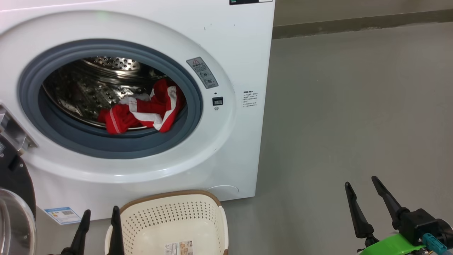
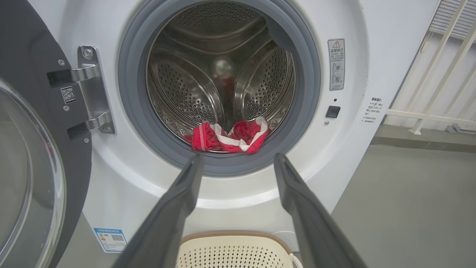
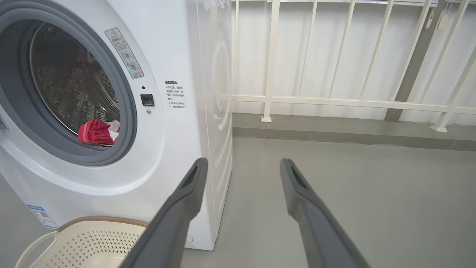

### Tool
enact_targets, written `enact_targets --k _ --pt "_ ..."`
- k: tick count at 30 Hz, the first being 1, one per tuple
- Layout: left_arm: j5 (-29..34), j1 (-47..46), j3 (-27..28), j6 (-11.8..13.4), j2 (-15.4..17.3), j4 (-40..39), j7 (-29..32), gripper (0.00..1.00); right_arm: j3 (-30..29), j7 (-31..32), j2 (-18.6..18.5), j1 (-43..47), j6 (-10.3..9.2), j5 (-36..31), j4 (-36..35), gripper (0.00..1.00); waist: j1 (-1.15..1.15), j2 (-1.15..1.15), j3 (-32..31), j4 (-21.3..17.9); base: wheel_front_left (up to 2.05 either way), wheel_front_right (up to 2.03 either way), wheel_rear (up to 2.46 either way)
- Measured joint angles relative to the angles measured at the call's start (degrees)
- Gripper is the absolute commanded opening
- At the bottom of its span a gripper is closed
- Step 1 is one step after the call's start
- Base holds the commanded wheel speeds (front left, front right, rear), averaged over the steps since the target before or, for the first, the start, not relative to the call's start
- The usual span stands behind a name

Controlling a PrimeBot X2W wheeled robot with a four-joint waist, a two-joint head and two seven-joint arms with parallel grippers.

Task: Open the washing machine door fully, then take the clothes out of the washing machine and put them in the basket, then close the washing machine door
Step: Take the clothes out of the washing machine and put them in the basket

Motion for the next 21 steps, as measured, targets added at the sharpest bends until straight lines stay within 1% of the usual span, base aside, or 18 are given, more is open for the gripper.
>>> enact_targets --k 5,8,14,21 --pt "0.0 -0.3 -0.2 0.5 0.0 0.3 0.0 1.00 0.0 0.0 0.0 -0.1 0.00 0.0 0.0 1.00 0.00 0.00 0.9 0.3 0.00 0.00 0.00" --pt "0.0 -2.9 -0.1 0.5 0.0 1.7 0.0 1.00 0.0 0.0 0.0 -0.7 0.00 0.0 -0.2 1.00 0.00 0.00 2.0 0.6 0.00 0.00 0.00" --pt "0.0 -11.4 -0.1 0.5 0.4 6.1 0.0 1.00 -0.3 0.0 -0.2 -4.1 0.00 0.5 -0.7 1.00 0.00 0.00 5.3 1.3 0.00 0.00 0.00" --pt "0.4 -23.7 -0.8 0.5 0.9 12.7 0.0 1.00 0.2 0.0 -1.1 -8.2 0.00 0.5 -1.0 1.00 0.00 0.00 10.5 2.0 0.00 0.00 0.00"
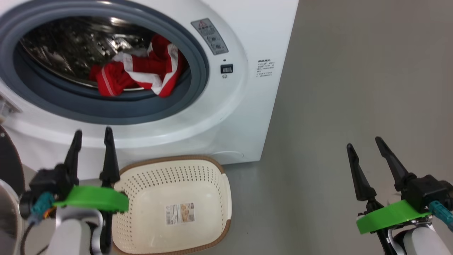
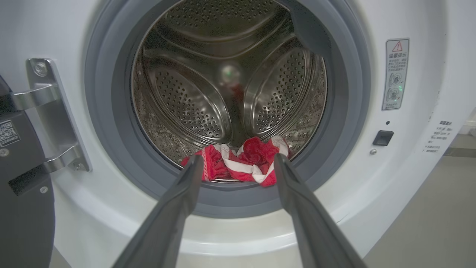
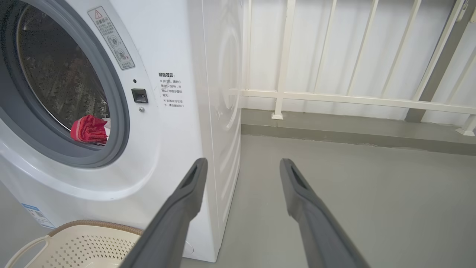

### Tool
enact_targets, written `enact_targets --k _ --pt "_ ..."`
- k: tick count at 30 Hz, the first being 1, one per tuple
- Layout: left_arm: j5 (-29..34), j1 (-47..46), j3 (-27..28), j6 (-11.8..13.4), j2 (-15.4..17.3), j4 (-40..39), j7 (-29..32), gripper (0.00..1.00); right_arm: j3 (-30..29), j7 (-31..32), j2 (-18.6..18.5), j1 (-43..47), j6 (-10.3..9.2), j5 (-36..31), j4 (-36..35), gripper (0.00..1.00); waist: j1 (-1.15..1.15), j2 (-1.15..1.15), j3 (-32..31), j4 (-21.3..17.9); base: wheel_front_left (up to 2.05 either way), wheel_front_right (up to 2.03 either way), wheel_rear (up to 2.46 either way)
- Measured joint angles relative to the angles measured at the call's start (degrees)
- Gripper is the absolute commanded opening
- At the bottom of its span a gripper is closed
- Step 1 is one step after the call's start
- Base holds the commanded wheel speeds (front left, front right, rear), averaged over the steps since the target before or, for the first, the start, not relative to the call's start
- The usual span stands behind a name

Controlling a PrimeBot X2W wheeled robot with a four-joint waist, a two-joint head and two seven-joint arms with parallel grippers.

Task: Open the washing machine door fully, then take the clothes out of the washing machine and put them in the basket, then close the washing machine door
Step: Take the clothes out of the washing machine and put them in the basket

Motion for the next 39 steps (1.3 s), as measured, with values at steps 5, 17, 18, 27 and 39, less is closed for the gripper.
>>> enact_targets --k 5,17,18,27,39 --pt "0.6 -8.3 -0.4 0.0 0.9 5.6 0.0 1.00 0.6 0.0 -0.5 -2.7 0.00 0.5 -0.4 1.00 0.00 0.00 4.1 0.1 0.00 0.00 0.00" --pt "0.5 -26.1 0.1 -0.6 2.5 15.7 0.0 1.00 0.7 0.0 -1.0 -6.8 0.01 1.4 -1.5 1.00 0.00 0.00 13.0 -1.2 0.00 0.00 0.00" --pt "0.5 -27.6 0.3 -0.6 3.1 16.8 0.0 1.00 0.9 0.0 -1.0 -7.3 0.01 1.4 -1.6 1.00 0.00 0.00 13.7 -1.5 0.00 0.00 0.00" --pt "1.6 -39.6 0.8 0.1 6.2 30.1 -0.4 1.00 2.6 0.0 -0.7 -9.9 0.04 1.9 -1.5 1.00 0.00 0.00 19.1 -4.0 0.00 0.00 0.00" --pt "7.1 -49.1 -2.7 5.3 13.3 44.6 3.4 1.00 5.6 0.0 -0.5 -11.9 0.04 2.6 -1.0 1.00 0.00 0.00 22.8 -8.5 0.00 0.00 0.00"
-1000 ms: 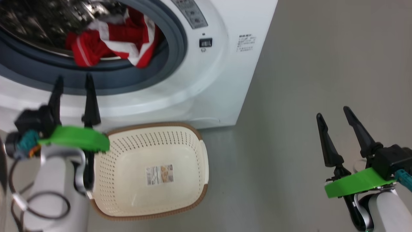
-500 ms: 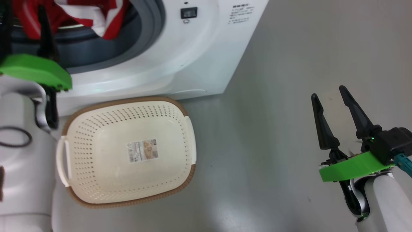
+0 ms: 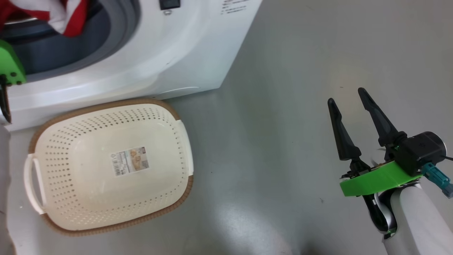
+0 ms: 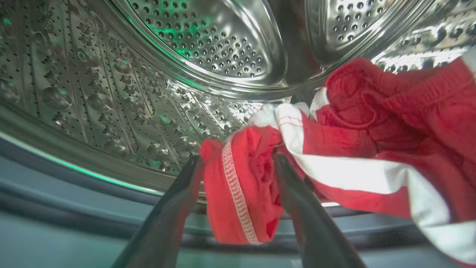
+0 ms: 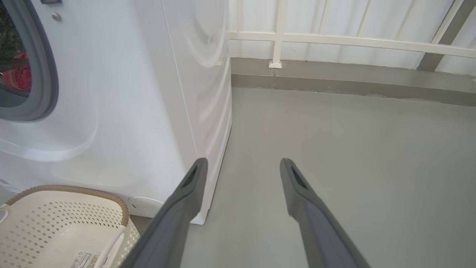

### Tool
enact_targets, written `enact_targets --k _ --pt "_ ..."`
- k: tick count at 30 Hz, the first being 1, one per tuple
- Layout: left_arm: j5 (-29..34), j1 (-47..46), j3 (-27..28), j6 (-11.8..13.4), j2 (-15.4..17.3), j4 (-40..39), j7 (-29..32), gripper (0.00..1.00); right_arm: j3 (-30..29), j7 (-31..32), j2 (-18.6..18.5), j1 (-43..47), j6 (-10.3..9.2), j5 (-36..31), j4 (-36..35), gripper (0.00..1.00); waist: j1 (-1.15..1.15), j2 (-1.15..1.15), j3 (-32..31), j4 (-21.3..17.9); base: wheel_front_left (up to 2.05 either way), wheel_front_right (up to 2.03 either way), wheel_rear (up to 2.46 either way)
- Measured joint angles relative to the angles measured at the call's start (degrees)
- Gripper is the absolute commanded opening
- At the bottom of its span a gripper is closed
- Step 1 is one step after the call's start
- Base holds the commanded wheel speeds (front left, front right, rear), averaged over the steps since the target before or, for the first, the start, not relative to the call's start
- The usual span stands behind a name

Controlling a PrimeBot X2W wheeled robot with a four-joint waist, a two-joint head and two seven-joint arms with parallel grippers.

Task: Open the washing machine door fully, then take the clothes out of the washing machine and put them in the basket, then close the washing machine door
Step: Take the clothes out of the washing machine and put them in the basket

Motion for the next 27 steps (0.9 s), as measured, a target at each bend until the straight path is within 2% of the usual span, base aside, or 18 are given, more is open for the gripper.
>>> enact_targets --k 4,8,9,10,11,20,27 --pt "2.7 -1.8 -2.6 1.5 1.4 4.3 5.0 1.00 0.5 0.0 0.0 0.0 0.00 0.4 0.2 1.00 -0.01 0.00 0.5 -1.3 0.00 0.00 0.00" --pt "5.0 -2.6 -5.0 3.1 3.4 6.3 7.0 1.00 1.2 0.0 0.5 0.0 0.00 0.4 0.4 1.00 0.00 0.00 1.0 -2.4 0.00 0.00 0.00" --pt "5.6 -2.8 -5.5 3.3 3.6 6.5 7.4 0.97 1.2 0.0 0.5 0.0 0.00 0.4 0.4 1.00 0.00 0.00 1.1 -2.6 0.00 0.00 0.00" --pt "6.1 -3.0 -5.9 3.3 3.8 6.8 7.4 0.24 1.2 0.0 0.6 0.0 0.00 0.4 0.5 1.00 0.00 0.00 1.2 -2.8 0.00 0.00 0.00" --pt "6.2 -3.3 -6.6 3.3 4.1 7.1 7.8 0.00 1.3 0.0 0.7 0.0 0.00 0.4 0.6 1.00 0.00 0.00 1.4 -3.2 0.00 0.00 0.00" --pt "6.2 -3.1 -7.4 3.8 4.2 6.7 1.4 0.00 1.0 0.0 1.3 0.0 0.00 0.4 1.3 1.00 0.00 0.00 0.9 -3.1 0.00 0.00 0.00" --pt "2.3 1.6 -5.0 3.7 3.6 3.2 -2.9 0.00 -0.5 0.0 1.6 0.0 0.00 0.4 1.6 1.00 0.00 0.00 -0.9 -2.4 0.00 0.00 0.00"
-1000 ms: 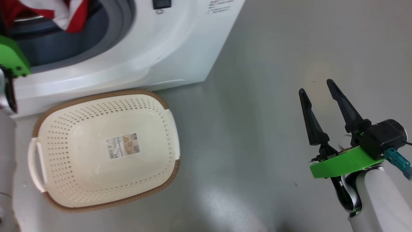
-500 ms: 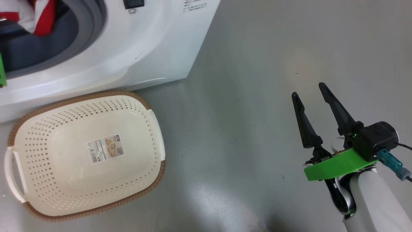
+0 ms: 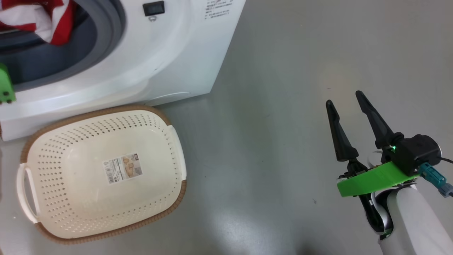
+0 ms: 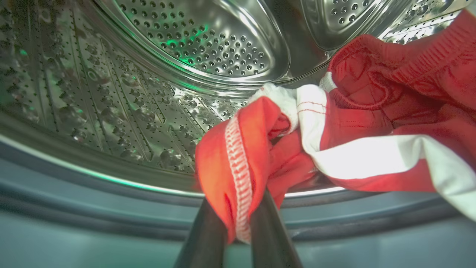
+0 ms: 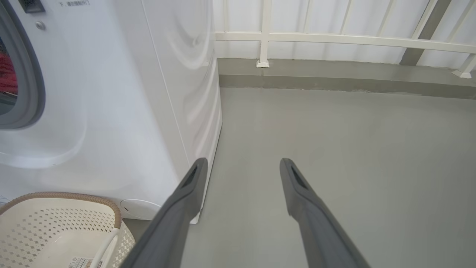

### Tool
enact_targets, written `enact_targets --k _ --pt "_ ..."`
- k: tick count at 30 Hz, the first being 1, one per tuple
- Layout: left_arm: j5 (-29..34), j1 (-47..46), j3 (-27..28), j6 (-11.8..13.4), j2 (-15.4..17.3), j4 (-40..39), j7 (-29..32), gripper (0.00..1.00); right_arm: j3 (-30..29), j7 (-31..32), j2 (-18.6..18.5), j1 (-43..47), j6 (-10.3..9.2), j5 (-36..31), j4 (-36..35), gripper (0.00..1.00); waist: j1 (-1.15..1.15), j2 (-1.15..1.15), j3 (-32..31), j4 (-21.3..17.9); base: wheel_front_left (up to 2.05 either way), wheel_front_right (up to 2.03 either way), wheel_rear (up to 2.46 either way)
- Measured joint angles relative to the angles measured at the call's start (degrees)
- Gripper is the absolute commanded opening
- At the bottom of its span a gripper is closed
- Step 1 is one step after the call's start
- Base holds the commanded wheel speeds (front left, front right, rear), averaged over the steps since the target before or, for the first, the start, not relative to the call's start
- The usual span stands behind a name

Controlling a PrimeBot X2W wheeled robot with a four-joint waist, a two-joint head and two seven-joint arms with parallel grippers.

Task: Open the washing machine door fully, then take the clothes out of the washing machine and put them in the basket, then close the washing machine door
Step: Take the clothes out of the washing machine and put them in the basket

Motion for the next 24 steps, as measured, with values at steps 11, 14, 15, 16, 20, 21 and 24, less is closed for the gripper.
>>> enact_targets --k 11,14,15,16,20,21,24 --pt "-7.5 16.4 6.9 -2.1 -3.9 -23.4 -0.5 0.00 -1.9 0.0 0.4 0.3 0.00 0.0 0.4 1.00 0.00 0.00 -3.9 2.4 0.00 0.00 0.00" --pt "-8.2 21.2 8.2 -2.1 -5.0 -29.2 -0.5 0.00 -2.0 0.0 0.5 0.6 0.00 0.0 0.6 1.00 0.00 0.00 -5.4 3.1 0.00 0.00 0.00" --pt "-8.4 22.5 8.4 -2.1 -5.3 -30.7 -0.5 0.00 -2.1 0.0 0.5 0.8 0.00 0.0 0.6 1.00 0.00 0.00 -5.9 3.3 0.00 0.00 0.00" --pt "-8.9 23.7 8.8 -2.1 -5.7 -31.9 -0.5 0.00 -2.2 0.0 0.5 1.0 0.00 0.0 0.7 1.00 0.00 0.00 -6.4 3.5 0.00 0.00 0.00" --pt "-10.1 27.8 9.7 -2.1 -7.0 -37.5 -0.5 0.00 -2.9 0.0 0.7 2.2 0.00 0.0 1.0 1.00 0.00 0.00 -8.7 4.4 0.00 0.00 0.00" --pt "-10.3 28.7 9.8 -2.1 -7.3 -38.9 -0.5 0.00 -3.1 0.0 0.8 2.6 0.00 0.0 1.1 1.00 0.00 0.00 -9.3 4.6 0.00 0.00 0.00" --pt "-10.8 31.5 10.0 -3.0 -7.9 -43.1 -0.5 0.00 -3.8 0.0 0.9 3.6 0.00 0.0 1.1 1.00 0.00 0.00 -11.1 5.1 0.00 0.00 0.00"
